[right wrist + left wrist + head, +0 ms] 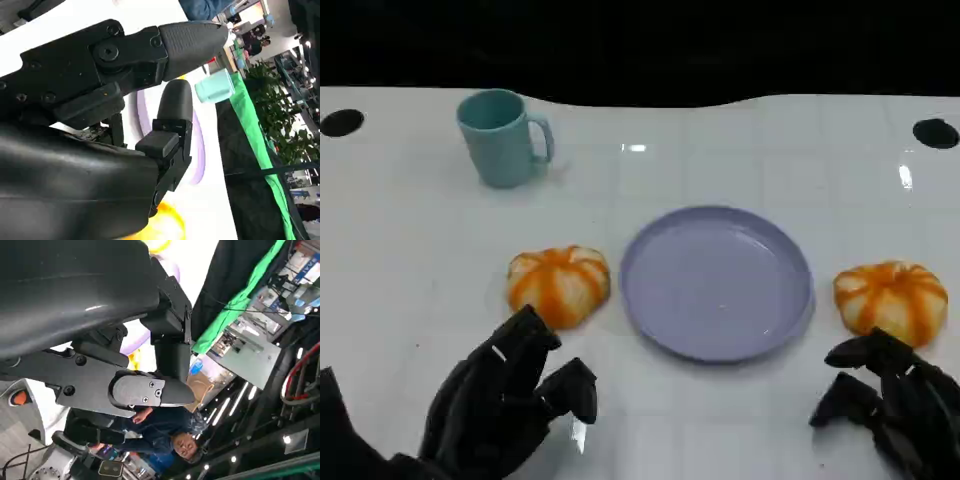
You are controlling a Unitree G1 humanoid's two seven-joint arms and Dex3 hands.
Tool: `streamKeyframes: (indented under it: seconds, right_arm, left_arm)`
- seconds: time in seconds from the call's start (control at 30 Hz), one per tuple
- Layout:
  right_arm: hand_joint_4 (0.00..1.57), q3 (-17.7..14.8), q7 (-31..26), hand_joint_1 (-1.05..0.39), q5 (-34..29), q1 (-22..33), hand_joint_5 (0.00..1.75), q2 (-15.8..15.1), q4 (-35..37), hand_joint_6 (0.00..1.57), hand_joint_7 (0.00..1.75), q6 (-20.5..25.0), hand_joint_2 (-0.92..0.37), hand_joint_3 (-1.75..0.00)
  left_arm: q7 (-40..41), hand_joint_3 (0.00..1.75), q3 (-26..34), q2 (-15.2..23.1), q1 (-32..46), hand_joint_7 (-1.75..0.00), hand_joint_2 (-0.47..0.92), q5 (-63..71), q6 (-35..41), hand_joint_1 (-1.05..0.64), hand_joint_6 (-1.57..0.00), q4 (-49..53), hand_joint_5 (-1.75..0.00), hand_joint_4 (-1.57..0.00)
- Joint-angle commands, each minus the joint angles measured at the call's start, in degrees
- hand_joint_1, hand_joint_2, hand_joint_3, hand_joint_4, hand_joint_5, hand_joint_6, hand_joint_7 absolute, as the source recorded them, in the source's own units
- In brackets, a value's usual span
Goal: Grasp the bread from the table and place it into the plate.
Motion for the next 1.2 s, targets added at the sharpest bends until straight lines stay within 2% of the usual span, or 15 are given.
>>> streamKeyframes:
  seconds: [0.03, 0.1, 0.27, 0.43, 0.83, 0.87, 0.9, 0.97, 1.0, 1.03, 1.07, 1.13, 1.2]
  right_arm:
    - [0.64, -0.25, 0.44, -0.53, 0.95, 0.75, 1.49, -0.45, -0.95, 0.62, 1.12, 0.38, -0.92, -0.25]
    - [0.64, -0.14, 0.34, -0.52, 0.79, 0.92, 1.49, -0.52, -1.26, 0.62, 1.11, 0.42, -0.92, -0.25]
    - [0.64, 0.17, -0.97, -0.55, 0.14, 1.85, 1.5, -0.39, -3.14, 0.62, 1.12, 1.16, -0.92, -0.23]
    - [0.65, 0.47, -1.68, -0.55, -0.33, 1.91, 1.5, -0.68, -3.32, 0.62, 1.12, 1.19, -0.92, -0.24]
    - [0.64, 0.15, 0.34, -0.53, 1.04, 1.16, 1.49, -0.55, -1.84, 0.61, 1.11, 0.6, -0.92, -0.25]
    - [0.64, 0.29, -0.42, -0.53, 0.61, 1.31, 1.49, -0.34, -2.19, 0.61, 1.11, 0.42, -0.92, -0.25]
    - [0.64, 0.48, -1.18, -0.54, 0.16, 1.49, 1.49, -0.17, -2.6, 0.61, 1.1, 0.38, -0.92, -0.25]
    - [0.64, 0.73, -2.07, -0.56, -0.32, 1.71, 1.49, 0.01, -3.1, 0.61, 1.1, 0.39, -0.92, -0.24]
    - [0.64, 0.81, -2.2, -0.56, -0.34, 1.75, 1.49, 0.0, -3.19, 0.61, 1.1, 0.43, -0.92, -0.24]
    - [0.64, 0.86, -2.34, -0.56, -0.31, 1.68, 1.49, 0.04, -3.13, 0.61, 1.1, 0.32, -0.92, -0.24]
    - [0.65, 0.92, -2.45, -0.55, -0.27, 1.65, 1.49, 0.06, -3.1, 0.62, 1.11, 0.25, -0.92, -0.24]
    - [0.65, 1.09, -3.0, -0.55, -0.47, 1.73, 1.5, 0.05, -3.34, 0.63, 1.13, 0.29, -0.92, -0.24]
    - [0.65, 1.26, -3.3, -0.55, -0.51, 1.81, 1.5, -0.01, -3.52, 0.63, 1.14, 0.35, -0.92, -0.24]
  left_arm:
    - [0.74, 0.24, 0.4, 0.46, 1.12, -1.5, 0.92, -0.5, 0.89, -0.54, -0.58, -1.64, -1.75, -0.78]
    - [0.55, 0.22, 0.33, 0.51, 1.24, -1.48, 0.92, -0.28, 0.75, -0.54, -0.59, -1.79, -1.75, -0.78]
    - [0.72, 0.23, 0.16, 0.24, 1.52, -1.57, 0.92, -0.11, 0.76, -0.55, -0.58, -2.08, -1.75, -0.79]
    - [0.64, 0.22, 0.26, 0.21, 1.39, -1.53, 0.92, -0.28, 0.83, -0.55, -0.59, -1.71, -1.75, -0.81]
    - [0.58, 0.23, 0.1, 0.52, 1.07, -1.57, 0.92, 0.3, 0.45, -0.56, -0.56, -1.69, -1.75, -0.78]
    - [0.32, 0.23, -0.39, 0.71, 0.7, -1.57, 0.92, 2.86, -3.27, -0.56, -0.56, -1.62, -1.75, -0.78]
    - [0.19, 0.28, -0.76, 0.87, 0.33, -1.34, 0.92, 5.15, -6.65, -0.58, -0.53, -1.64, -1.7, -0.65]
    - [-0.03, 0.31, -1.19, 0.9, -0.08, -1.14, 0.92, 7.82, -10.79, -0.59, -0.53, -1.39, -1.61, -0.57]
    - [-0.08, 0.31, -1.24, 0.83, -0.13, -1.09, 0.92, 8.09, -11.42, -0.59, -0.53, -1.17, -1.6, -0.56]
    - [1.4, 0.31, -1.63, 0.84, -0.64, -1.07, 0.92, 11.22, -15.23, -0.59, -0.53, -1.47, -1.59, -0.55]
    - [2.53, 0.29, -1.93, 0.83, -1.04, -0.85, 0.92, 13.62, -18.21, -0.57, -0.57, -1.64, -1.44, -0.56]
    - [4.8, 0.26, -2.79, 1.58, -1.7, -0.5, 0.92, 18.13, -21.67, -0.56, -0.66, -2.86, -1.26, -0.54]
    - [5.55, 0.25, -3.21, 1.87, -1.82, -0.41, 0.92, 19.35, -22.56, -0.56, -0.67, -3.03, -1.21, -0.53]
